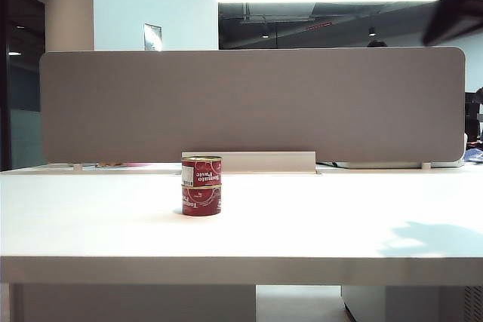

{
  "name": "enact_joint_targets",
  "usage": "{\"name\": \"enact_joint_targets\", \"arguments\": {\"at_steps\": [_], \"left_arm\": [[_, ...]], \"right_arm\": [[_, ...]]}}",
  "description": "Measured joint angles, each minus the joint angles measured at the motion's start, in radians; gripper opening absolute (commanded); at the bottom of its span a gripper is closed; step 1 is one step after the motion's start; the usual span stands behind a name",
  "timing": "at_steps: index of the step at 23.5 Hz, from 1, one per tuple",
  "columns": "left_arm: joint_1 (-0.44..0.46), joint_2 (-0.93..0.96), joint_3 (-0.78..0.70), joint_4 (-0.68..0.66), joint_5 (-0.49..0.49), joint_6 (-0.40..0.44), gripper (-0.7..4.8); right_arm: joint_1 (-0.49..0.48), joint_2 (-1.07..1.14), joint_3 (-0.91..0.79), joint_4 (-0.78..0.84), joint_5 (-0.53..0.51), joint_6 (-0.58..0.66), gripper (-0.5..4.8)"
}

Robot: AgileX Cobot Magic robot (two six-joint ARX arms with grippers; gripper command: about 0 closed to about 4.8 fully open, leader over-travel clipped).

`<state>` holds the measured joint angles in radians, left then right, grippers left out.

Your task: Stack a can of tomatoes on the right onto the can of tomatoes on the left.

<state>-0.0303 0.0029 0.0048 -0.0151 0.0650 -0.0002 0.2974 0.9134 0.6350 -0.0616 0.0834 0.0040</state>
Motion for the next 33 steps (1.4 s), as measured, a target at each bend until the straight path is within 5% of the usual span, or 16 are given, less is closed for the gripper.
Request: {"name": "enact_joint_targets", "arguments": {"at_steps": [20,27,33], "left_arm": [[0.000,0.000,0.000,0.019,-0.006,0.000,-0.06],[0.000,0.000,0.000,0.019,-0.006,0.000,-0.06],[0.000,0.000,0.000,0.018,-0.006,0.000,-0.06]], "right_arm": [[-0.003,-0.660,-0.391,-0.068,0.161,0.119,-0.05],[-0.017,-0.748,-0.423,-0.150,0.158,0.147,-0.05],[-0.156,-0.791,-0.469,-0.164,0.032,0.154,-0.05]]}}
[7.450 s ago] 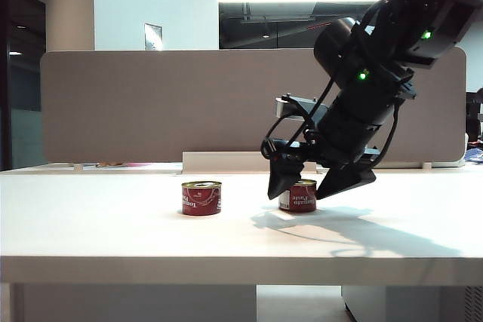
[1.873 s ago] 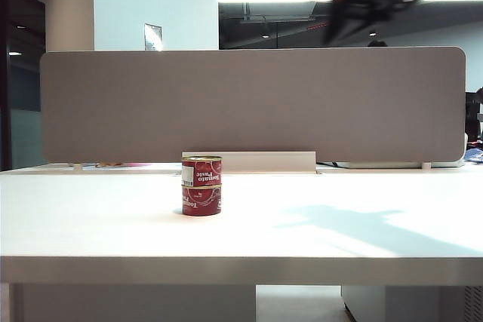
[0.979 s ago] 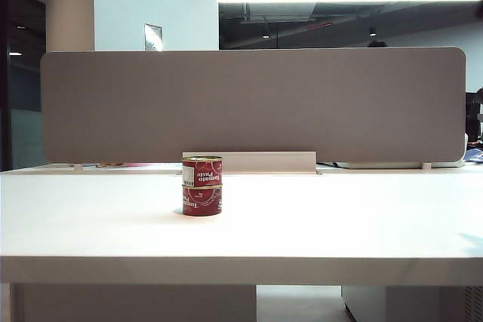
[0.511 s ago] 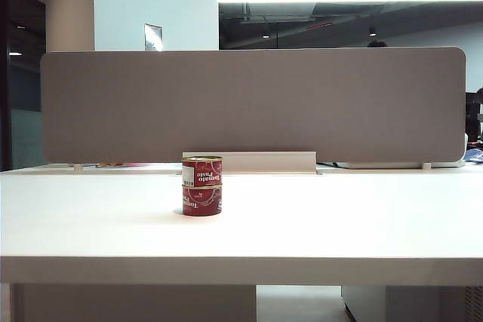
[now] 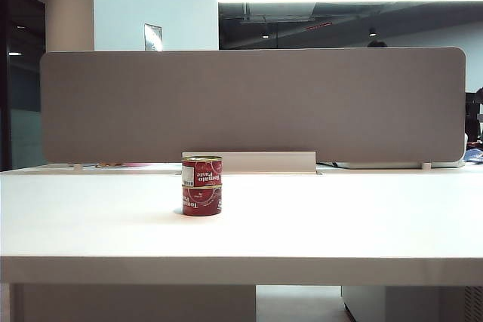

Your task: Stack a can of tomatoes on the right onto the can of tomatoes on the left.

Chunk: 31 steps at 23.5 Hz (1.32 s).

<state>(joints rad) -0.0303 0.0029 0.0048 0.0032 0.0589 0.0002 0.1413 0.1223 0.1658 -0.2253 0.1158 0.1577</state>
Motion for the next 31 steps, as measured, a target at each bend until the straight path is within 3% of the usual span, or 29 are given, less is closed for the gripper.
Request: {"name": "enact_joint_targets", "arguments": {"at_steps": [3,8,26,31], "left_arm": [[0.000,0.000,0.000,0.000,0.000,0.000,-0.06],[0.000,0.000,0.000,0.000,0.000,0.000,-0.06],[0.000,0.000,0.000,0.000,0.000,0.000,-0.06],[0.000,0.000,0.000,0.000,0.000,0.000,-0.06]], "right_arm": [[-0.056,-0.030,-0.038,0.006,-0.062,0.002,-0.05],[-0.101,-0.108,-0.116,0.005,-0.068,0.000,-0.05],[-0.123,-0.121,-0.159,0.061,-0.116,-0.106,-0.05],[-0.123,-0.121,-0.159,0.141,-0.117,-0.145,-0.05]]}}
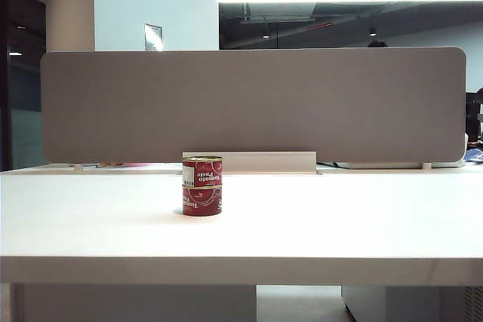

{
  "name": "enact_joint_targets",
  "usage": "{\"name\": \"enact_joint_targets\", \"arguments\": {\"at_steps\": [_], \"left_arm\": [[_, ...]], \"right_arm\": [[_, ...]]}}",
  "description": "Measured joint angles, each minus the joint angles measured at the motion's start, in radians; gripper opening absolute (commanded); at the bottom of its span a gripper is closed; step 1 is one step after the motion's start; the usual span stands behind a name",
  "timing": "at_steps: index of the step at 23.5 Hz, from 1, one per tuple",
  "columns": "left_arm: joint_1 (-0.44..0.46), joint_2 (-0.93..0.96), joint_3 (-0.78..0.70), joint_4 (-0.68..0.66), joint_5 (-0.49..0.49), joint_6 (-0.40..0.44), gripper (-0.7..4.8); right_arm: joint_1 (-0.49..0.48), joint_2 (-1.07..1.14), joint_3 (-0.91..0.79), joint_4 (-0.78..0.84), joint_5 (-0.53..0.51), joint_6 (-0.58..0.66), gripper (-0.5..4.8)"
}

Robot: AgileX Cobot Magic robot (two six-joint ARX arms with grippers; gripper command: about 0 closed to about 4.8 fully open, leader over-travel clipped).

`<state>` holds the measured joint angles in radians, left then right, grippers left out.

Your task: Stack a can of tomatoes on the right onto the can of tomatoes on the left.

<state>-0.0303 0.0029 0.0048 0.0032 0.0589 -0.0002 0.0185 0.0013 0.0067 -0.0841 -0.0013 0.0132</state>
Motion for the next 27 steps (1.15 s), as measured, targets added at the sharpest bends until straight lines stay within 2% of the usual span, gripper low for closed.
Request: {"name": "enact_joint_targets", "arguments": {"at_steps": [27], "left_arm": [[0.000,0.000,0.000,0.000,0.000,0.000,-0.06]], "right_arm": [[0.000,0.000,0.000,-0.004,0.000,-0.003,-0.05]]}}
